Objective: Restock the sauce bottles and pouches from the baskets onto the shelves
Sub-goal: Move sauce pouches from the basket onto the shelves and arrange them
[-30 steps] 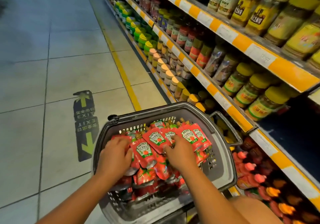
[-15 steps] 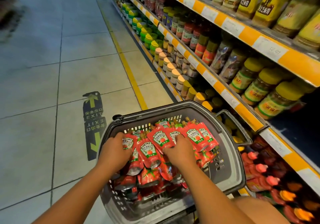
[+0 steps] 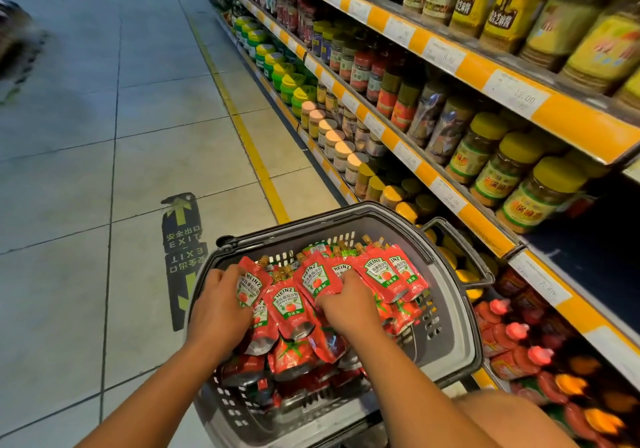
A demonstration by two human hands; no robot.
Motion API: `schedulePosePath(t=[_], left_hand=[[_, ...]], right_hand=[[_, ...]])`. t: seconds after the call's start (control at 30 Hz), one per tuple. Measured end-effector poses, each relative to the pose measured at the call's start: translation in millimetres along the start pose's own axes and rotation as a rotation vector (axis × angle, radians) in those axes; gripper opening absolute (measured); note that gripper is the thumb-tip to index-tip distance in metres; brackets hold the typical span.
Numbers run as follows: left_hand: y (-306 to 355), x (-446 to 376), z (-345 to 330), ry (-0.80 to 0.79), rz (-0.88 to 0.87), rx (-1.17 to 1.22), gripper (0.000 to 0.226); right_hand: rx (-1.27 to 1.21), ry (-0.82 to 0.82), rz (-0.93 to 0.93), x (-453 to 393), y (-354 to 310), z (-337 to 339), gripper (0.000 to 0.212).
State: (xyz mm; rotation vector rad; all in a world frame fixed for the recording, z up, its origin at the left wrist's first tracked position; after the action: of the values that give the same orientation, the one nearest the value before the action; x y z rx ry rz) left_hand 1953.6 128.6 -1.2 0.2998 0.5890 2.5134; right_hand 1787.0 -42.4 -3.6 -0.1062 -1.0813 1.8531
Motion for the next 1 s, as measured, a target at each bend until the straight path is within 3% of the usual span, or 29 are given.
schedulePosePath(t=[0.07,0.3,0.53,0.7,1.0], left_hand=[[1,-1,3,0.009,-0.008,0.059,0.065],[3,3,14,0.032,-0.004,0.394,0.082],[15,2,27,-0.157,0.247,0.986,0.083],[43,12,41,-0.272,0.194,1.210,0.069],[109,44,69,-0.500,0.085,1.358,0.058]], right_hand=[[-0.136,0.004,-0.037,0,2,2,0.027],[-0.630,-0.023,-0.169,8,8,19,0.020],[-0.997,-0.034,-0.188,26,7,43,0.040],[-1.138,-0.064,-0.098,47,1,62,0.039],[-1.162,0.019,0.011,97,5,111,0.051]])
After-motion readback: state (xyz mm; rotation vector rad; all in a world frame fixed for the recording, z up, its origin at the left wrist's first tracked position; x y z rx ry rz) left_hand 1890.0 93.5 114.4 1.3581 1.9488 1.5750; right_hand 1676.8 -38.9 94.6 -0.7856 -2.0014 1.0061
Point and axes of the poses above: each hand's wrist, its own x-axis away from the middle knuckle, its own z-axis out of the back of the hand, y = z × x, the point moved 3 cm from there along -x, towards the middle knuckle, and after that the axes turned 3 degrees about z, right-handed, at the moved point
